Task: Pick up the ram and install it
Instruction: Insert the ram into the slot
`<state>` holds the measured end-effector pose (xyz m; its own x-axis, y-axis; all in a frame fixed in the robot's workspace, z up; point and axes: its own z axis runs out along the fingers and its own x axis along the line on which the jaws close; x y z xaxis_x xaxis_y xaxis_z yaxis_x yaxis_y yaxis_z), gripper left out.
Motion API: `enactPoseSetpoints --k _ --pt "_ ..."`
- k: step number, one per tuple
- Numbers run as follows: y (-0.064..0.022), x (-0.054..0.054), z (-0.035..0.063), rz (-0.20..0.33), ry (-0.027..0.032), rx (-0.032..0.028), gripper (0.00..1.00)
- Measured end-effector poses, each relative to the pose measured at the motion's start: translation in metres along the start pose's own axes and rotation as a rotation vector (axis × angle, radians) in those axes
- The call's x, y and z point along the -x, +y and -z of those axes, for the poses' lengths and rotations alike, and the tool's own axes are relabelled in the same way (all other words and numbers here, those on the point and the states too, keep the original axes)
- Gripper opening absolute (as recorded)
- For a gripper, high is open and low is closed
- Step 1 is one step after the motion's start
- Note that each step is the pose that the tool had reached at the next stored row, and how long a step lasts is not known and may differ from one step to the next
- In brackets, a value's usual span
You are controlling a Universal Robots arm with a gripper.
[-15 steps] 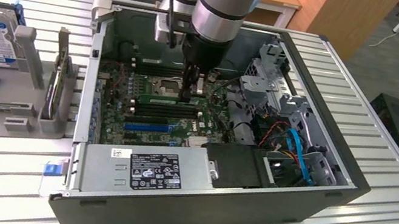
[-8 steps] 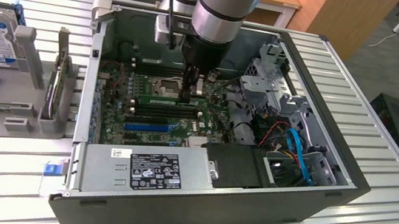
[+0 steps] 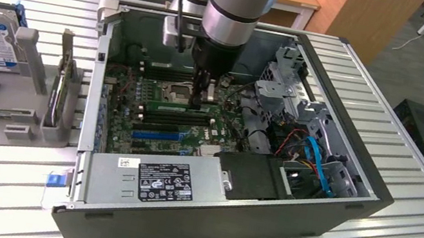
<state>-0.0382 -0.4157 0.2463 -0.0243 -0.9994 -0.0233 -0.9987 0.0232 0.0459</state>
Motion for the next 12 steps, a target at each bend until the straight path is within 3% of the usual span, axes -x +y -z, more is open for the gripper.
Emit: enactPoseSetpoints --k 12 --pt "0.0019 0.0 -0.0013 0.0 -0.0006 -0.0002 0.12"
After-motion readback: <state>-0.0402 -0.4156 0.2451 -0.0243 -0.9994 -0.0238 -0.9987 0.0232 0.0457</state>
